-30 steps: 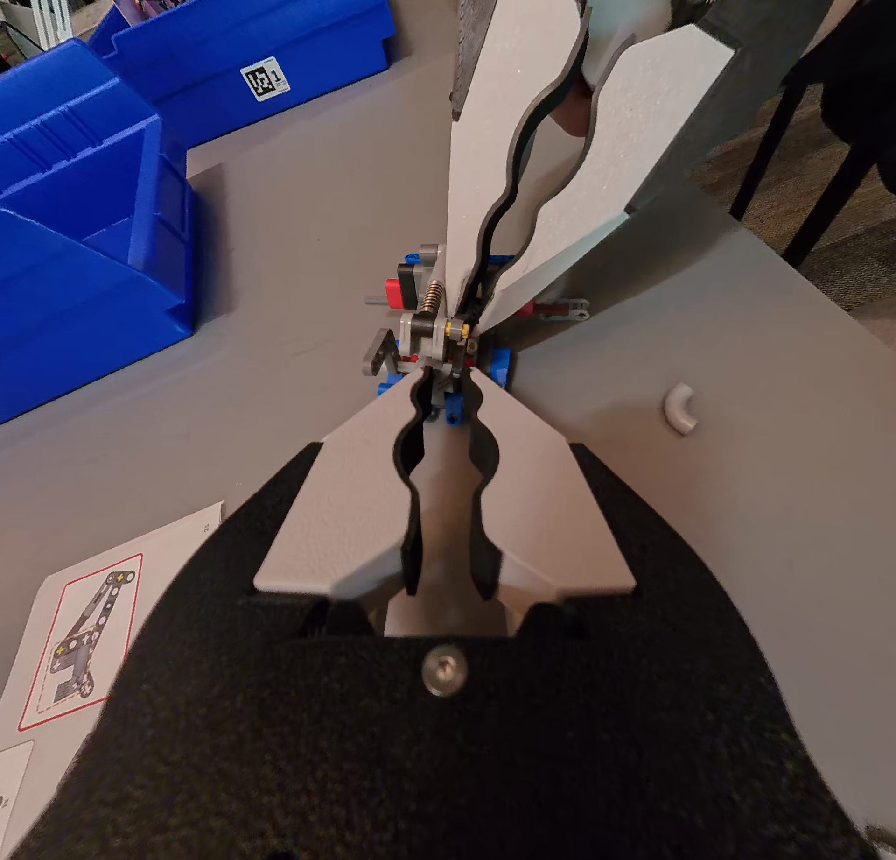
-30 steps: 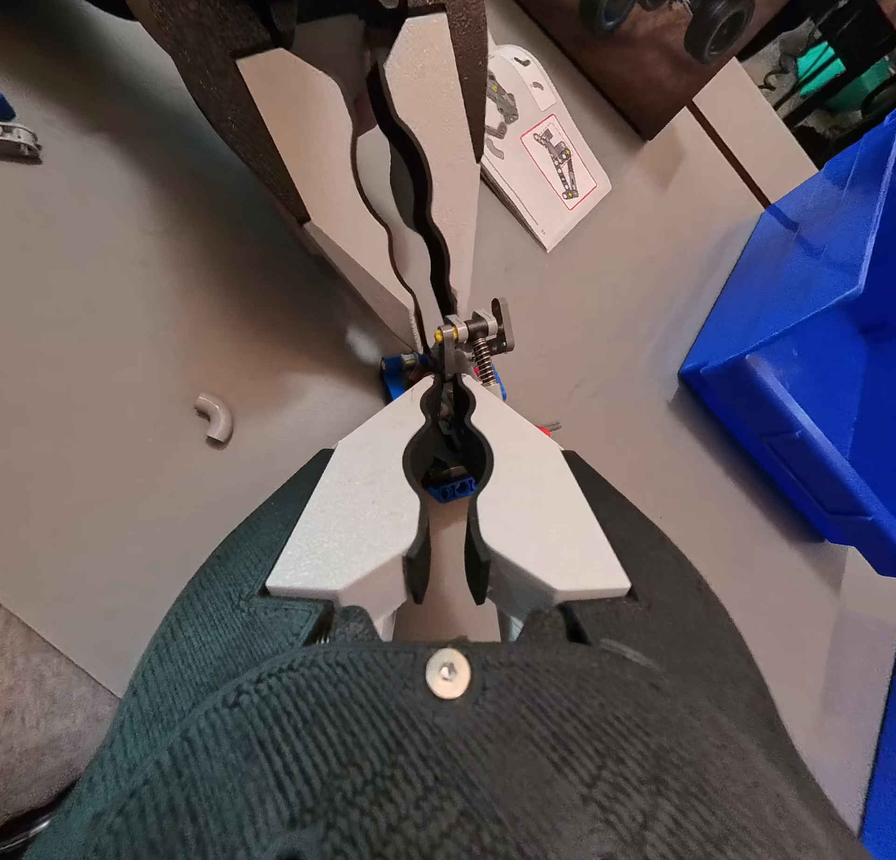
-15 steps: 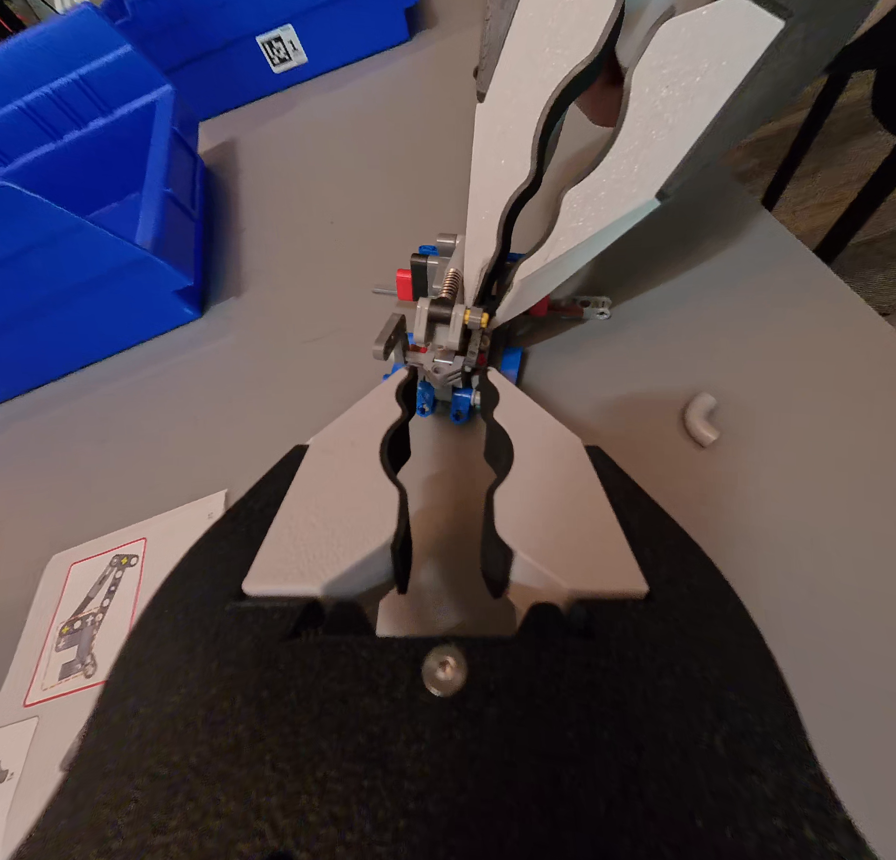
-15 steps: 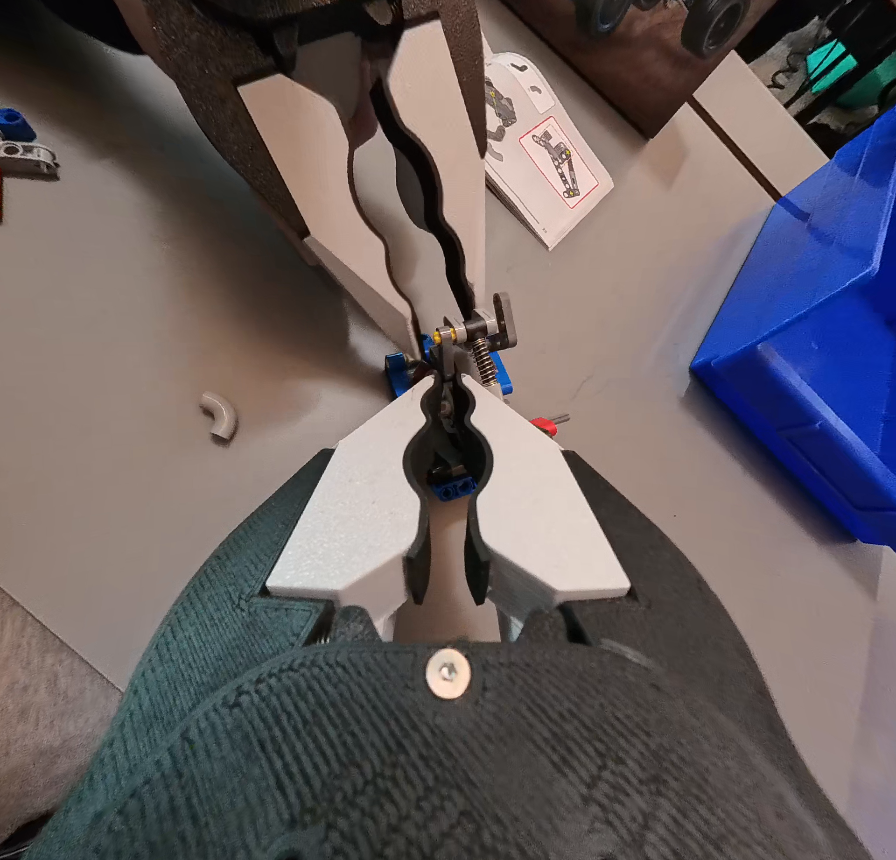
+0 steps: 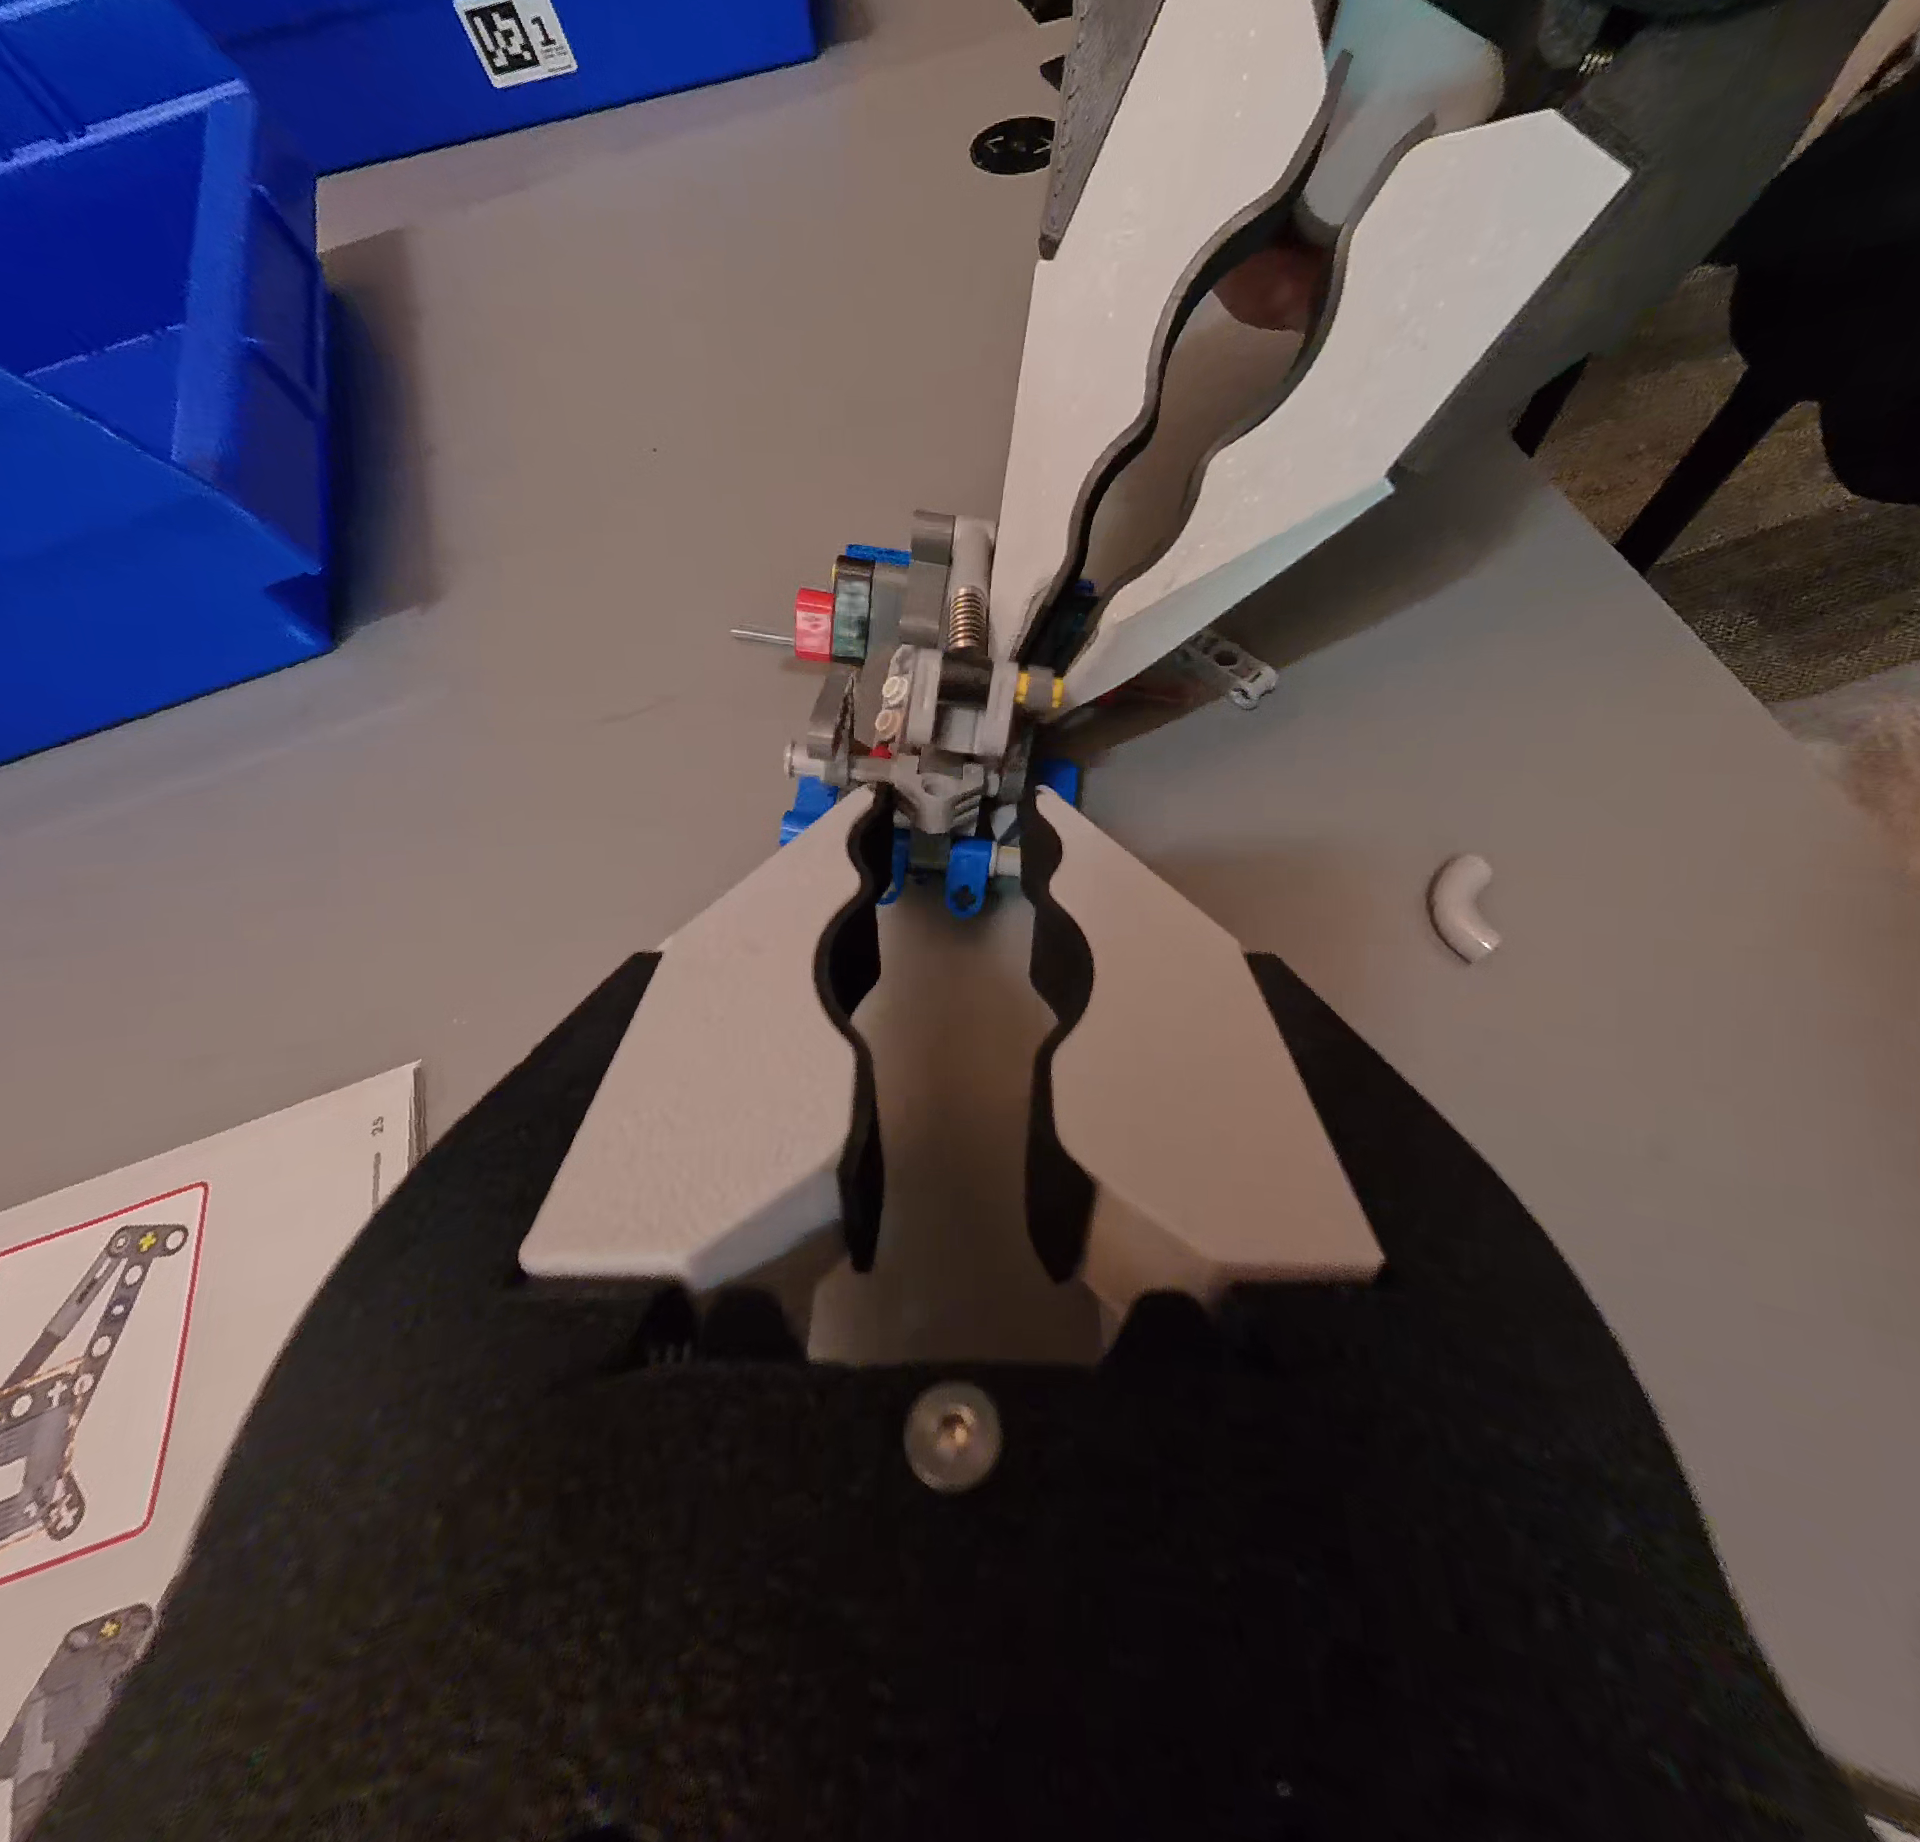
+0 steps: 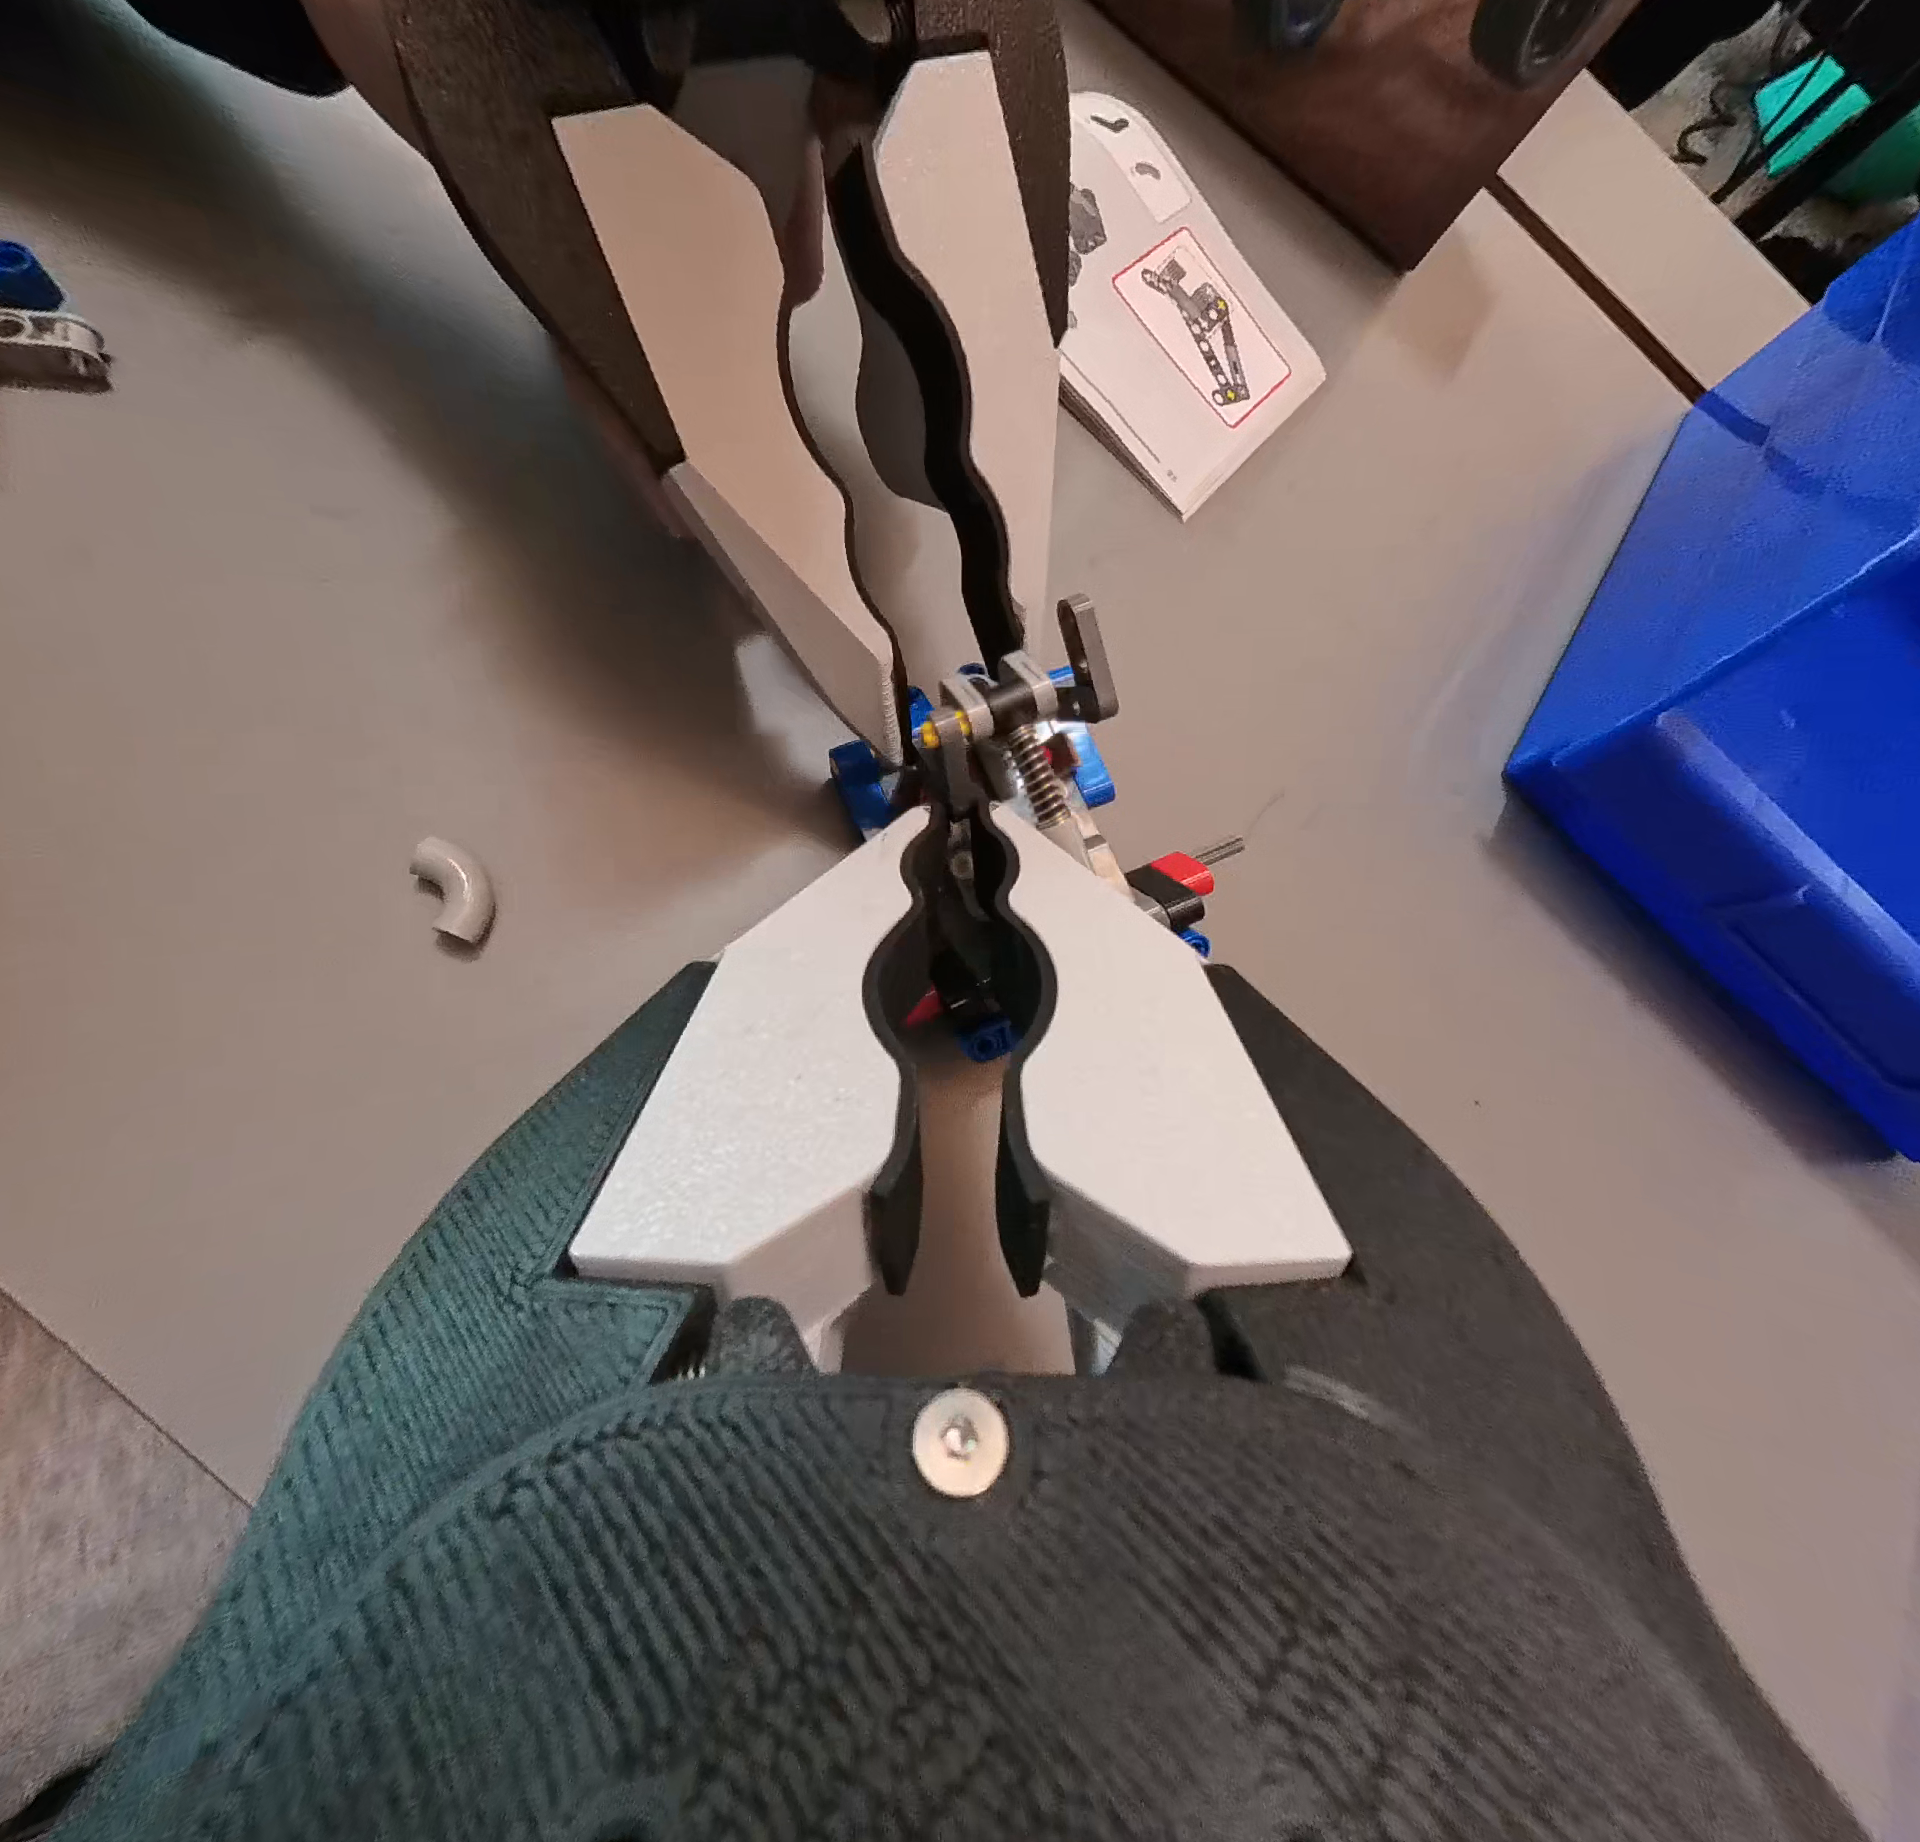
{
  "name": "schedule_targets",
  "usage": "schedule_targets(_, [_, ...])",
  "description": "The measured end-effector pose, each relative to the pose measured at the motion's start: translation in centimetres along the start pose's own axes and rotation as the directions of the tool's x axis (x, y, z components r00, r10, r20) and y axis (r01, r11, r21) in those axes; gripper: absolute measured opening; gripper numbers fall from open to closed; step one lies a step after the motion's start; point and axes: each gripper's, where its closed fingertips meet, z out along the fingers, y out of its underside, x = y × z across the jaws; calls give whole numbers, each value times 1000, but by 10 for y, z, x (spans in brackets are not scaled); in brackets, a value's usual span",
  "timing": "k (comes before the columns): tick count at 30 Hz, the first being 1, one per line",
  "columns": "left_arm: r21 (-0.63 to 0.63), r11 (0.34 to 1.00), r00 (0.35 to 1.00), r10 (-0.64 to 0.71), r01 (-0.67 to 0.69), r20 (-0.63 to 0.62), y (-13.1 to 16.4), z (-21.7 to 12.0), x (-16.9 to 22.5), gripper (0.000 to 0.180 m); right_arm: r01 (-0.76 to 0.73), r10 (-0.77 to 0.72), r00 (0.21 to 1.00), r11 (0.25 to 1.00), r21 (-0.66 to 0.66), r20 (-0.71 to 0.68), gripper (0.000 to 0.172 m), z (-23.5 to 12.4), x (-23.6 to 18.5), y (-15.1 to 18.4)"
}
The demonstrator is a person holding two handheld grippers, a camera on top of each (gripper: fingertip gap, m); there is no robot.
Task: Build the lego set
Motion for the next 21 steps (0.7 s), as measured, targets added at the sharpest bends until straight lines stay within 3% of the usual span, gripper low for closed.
schedule_targets(16, [-18,1000,999,12,-11,38,4,-1,-4,19,11,-11,999,1000,24,-34,2,2,3,-3])
schedule_targets(21, [-37,998,987,-58,53,-153,8,-15,22,19,75,-80,990,996,47,119,2,-1,-22,-3])
